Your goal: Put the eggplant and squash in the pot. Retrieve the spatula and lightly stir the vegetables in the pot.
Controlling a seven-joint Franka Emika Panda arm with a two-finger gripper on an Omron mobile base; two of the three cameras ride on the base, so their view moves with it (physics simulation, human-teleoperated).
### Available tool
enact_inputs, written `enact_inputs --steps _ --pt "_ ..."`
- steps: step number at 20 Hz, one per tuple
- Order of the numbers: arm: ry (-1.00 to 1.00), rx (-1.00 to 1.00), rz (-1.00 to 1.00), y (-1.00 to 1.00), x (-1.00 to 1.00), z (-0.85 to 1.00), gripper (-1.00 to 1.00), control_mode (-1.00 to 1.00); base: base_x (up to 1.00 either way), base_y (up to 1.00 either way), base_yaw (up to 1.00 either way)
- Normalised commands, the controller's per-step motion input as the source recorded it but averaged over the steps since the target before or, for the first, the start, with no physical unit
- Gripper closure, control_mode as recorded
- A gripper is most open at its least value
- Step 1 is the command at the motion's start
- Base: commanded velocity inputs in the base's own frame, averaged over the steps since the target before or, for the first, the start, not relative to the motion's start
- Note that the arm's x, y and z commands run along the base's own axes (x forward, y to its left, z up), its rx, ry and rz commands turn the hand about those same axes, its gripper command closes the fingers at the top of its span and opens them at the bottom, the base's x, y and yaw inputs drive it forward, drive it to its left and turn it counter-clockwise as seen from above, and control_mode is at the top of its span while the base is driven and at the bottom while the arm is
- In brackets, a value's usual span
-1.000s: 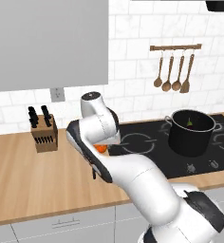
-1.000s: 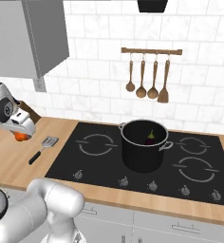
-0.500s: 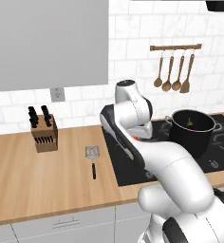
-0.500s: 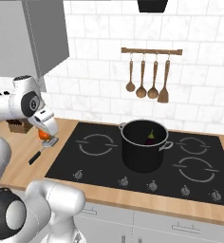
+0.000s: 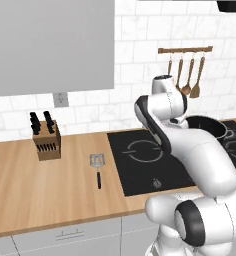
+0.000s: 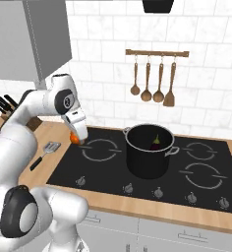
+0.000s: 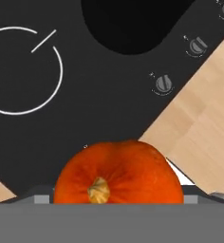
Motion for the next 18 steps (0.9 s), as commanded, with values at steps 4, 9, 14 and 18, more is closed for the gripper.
enact_inputs --steps 4,9,14,18 --pt "0.03 -0.03 -0.26 -1.0 0.24 0.23 1.0 -1.0 0.0 0.0 0.0" --pt "0.0 -0.05 -0.2 -1.0 0.27 0.22 1.0 -1.0 0.0 0.0 0.0" --pt "0.0 -0.03 -0.15 -0.94 0.44 0.18 1.0 -1.0 0.0 0.0 0.0" --pt "0.01 -0.02 -0.09 -0.69 0.46 -0.06 1.0 -1.0 0.0 0.0 0.0"
